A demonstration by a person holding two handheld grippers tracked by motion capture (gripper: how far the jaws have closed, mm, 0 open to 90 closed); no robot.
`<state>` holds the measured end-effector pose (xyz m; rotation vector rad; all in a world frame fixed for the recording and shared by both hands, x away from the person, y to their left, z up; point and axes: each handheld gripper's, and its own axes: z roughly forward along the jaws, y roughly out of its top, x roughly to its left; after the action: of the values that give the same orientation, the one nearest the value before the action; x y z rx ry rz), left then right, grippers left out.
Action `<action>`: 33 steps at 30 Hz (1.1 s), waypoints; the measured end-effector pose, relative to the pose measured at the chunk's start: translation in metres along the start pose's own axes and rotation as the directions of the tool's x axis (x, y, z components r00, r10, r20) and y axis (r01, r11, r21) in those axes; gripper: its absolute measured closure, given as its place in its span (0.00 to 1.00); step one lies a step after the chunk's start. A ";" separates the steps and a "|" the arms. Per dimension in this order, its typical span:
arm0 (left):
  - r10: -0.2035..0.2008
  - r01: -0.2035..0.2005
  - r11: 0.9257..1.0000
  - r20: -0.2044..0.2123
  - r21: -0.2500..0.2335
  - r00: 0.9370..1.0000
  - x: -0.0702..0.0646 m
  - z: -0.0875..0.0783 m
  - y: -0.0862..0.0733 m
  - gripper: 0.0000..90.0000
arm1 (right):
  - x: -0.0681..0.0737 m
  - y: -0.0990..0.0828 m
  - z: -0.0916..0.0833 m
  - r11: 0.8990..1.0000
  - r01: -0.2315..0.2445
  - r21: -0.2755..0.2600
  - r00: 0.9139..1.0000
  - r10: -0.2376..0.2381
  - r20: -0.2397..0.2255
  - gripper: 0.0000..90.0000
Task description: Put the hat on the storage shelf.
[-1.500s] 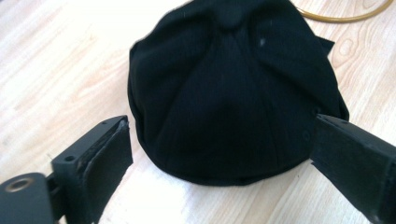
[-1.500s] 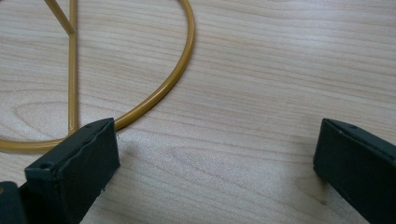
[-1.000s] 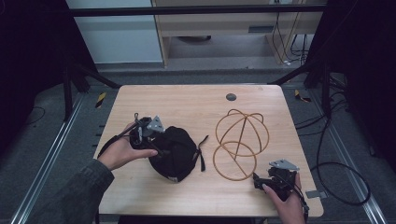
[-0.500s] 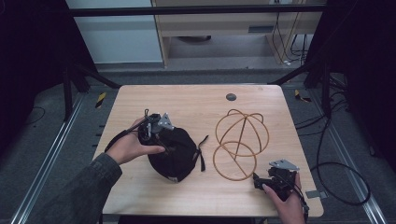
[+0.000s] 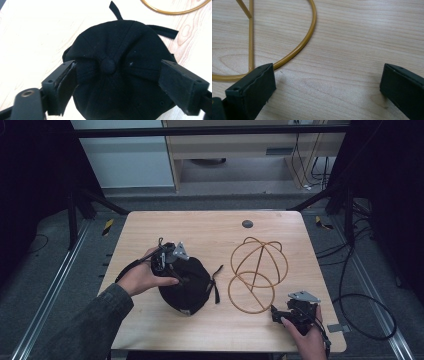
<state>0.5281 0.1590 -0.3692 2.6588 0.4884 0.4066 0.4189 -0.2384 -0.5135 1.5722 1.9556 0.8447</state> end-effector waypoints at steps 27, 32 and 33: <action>-0.094 0.091 0.995 0.075 0.032 0.993 0.010 0.028 -0.002 0.76 | 0.000 0.000 0.000 1.000 0.003 0.000 1.000 -0.003 0.000 0.00; -0.098 0.098 0.995 0.088 0.002 0.991 0.006 0.021 -0.003 0.80 | 0.000 0.000 0.000 1.000 0.002 0.000 1.000 -0.002 0.000 0.00; -0.096 0.098 0.995 0.081 -0.024 0.992 0.004 0.013 -0.004 0.80 | 0.000 0.000 0.000 1.000 -0.002 0.001 1.000 0.002 0.000 0.00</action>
<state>0.5355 0.1594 -0.3817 2.6003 0.5803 0.2752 0.4188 -0.2384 -0.5134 1.5747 1.9551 0.8454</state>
